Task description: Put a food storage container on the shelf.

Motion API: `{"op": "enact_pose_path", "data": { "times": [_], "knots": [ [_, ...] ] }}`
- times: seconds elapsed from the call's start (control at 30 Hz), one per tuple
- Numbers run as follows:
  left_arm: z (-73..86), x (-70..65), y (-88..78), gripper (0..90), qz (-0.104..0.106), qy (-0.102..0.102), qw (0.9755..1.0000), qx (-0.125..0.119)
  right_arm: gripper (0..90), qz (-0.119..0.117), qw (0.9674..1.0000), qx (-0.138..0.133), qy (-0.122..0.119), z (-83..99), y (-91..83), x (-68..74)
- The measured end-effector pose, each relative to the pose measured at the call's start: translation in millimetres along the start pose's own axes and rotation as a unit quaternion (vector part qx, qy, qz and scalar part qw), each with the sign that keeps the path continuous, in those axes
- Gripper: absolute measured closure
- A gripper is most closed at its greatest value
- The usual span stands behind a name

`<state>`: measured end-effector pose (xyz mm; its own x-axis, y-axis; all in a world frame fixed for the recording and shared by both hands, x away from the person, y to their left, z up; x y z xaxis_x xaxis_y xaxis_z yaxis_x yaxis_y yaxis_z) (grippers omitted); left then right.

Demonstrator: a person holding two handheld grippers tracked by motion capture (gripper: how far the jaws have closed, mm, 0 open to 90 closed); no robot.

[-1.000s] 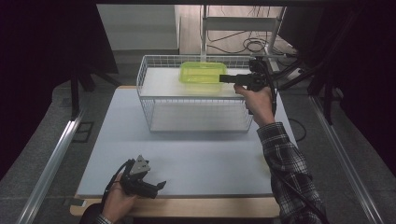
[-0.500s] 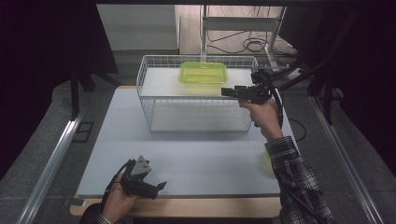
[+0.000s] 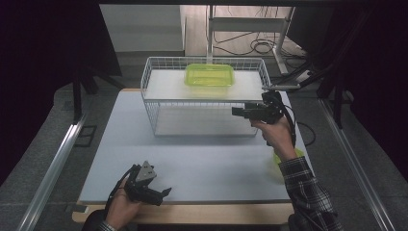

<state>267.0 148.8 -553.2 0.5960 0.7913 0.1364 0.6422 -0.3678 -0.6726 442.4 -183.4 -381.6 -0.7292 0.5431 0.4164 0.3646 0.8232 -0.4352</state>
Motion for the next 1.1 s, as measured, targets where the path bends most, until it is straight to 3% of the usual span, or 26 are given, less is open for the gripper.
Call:
{"op": "enact_pose_path", "data": {
  "times": [0.4,0.83,1.1],
  "knots": [
    [0.2,-1.3,0.9,1.1,-0.001,0.006,1.0,0.003,27.4,0.042,0.9982,0.032,-0.028,32.9,-8.2,-9.7],
    [0.6,-2.4,1.8,1.1,-0.001,0.012,0.9999,0.008,42.8,0.094,0.9936,0.06,-0.019,74.9,-24.0,-30.2],
    [0.7,-2.6,2.2,1.1,-0.002,0.013,0.9999,0.009,67.5,0.117,0.9904,0.072,-0.01,97.2,-39.1,-41.8]
  ]
}}
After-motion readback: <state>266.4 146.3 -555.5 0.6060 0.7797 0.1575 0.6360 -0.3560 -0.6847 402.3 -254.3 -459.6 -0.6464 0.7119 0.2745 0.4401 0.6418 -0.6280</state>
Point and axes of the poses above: each handheld gripper's, and its own axes: y roughly forward along the jaws, z roughly out of its underside, x roughly to its left, the point moved 4 cm from there along y, roughly forward along the jaws, and after that the axes turned 10 degrees about -z, right-handed, at the moved point
